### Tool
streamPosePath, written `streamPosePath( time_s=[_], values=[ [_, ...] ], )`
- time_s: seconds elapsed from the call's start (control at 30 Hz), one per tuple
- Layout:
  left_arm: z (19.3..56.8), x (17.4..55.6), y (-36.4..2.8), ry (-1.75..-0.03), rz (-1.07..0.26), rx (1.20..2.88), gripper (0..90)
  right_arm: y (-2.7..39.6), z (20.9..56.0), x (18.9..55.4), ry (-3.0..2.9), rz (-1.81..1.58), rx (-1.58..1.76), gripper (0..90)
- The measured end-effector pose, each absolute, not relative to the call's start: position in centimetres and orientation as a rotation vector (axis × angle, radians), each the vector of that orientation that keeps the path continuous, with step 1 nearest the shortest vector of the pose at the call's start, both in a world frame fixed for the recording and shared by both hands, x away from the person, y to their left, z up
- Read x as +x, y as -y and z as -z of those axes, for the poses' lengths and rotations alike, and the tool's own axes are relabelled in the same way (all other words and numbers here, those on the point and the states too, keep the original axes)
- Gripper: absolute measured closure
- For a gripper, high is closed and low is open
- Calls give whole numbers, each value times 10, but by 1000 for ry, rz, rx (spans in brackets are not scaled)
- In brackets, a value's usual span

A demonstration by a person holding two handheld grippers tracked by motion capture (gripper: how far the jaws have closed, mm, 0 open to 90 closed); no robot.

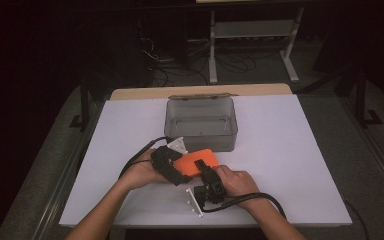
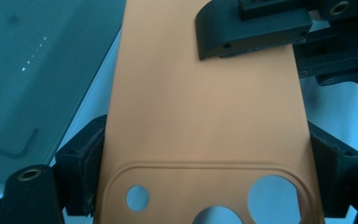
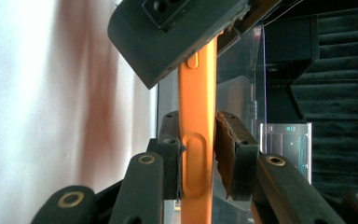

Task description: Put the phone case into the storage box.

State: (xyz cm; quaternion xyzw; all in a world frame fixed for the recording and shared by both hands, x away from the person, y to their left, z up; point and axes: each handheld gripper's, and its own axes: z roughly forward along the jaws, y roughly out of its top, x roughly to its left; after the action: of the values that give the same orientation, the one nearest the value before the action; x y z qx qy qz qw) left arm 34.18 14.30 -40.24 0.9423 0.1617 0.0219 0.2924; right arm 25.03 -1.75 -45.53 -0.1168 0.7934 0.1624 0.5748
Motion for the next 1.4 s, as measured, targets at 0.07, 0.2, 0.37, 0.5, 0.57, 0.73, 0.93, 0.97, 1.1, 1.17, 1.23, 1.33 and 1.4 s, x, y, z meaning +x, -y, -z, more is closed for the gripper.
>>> streamPosePath(
  time_s=[0.07, 0.2, 0.37, 0.5, 0.57, 0.73, 0.93, 0.97, 1.1, 1.17, 1.23, 1.33, 1.4],
  values=[
    [402, 342, -143, -432, -55, 2509, 157, 17, 456, 250, -1856, -376, -275, 715],
    [401, 342, -143, -443, -39, 2497, 157, 17, 455, 250, -1844, -373, -272, 738],
    [400, 343, -144, -448, -24, 2488, 156, 17, 456, 249, -1819, -363, -279, 769],
    [400, 343, -145, -452, -12, 2483, 156, 17, 457, 248, -1797, -360, -279, 789],
    [400, 343, -145, -453, -8, 2484, 156, 17, 457, 248, -1796, -359, -279, 794],
    [401, 344, -145, -448, 7, 2483, 155, 16, 457, 246, -1790, -351, -284, 809],
    [397, 342, -148, -434, -17, 2448, 140, 17, 456, 246, -1771, -359, -284, 819],
    [397, 342, -148, -441, -22, 2443, 135, 17, 455, 246, -1777, -364, -282, 831],
    [393, 344, -152, -459, -6, 2416, 111, 17, 455, 246, -1768, -357, -284, 836],
    [392, 344, -153, -458, 0, 2399, 101, 17, 455, 246, -1770, -356, -281, 836],
    [390, 344, -155, -456, 2, 2392, 90, 17, 455, 246, -1771, -358, -282, 836],
    [387, 343, -157, -455, -1, 2387, 81, 17, 455, 246, -1774, -355, -283, 835],
    [384, 342, -159, -452, -1, 2381, 77, 18, 455, 246, -1777, -355, -282, 835]
  ],
)
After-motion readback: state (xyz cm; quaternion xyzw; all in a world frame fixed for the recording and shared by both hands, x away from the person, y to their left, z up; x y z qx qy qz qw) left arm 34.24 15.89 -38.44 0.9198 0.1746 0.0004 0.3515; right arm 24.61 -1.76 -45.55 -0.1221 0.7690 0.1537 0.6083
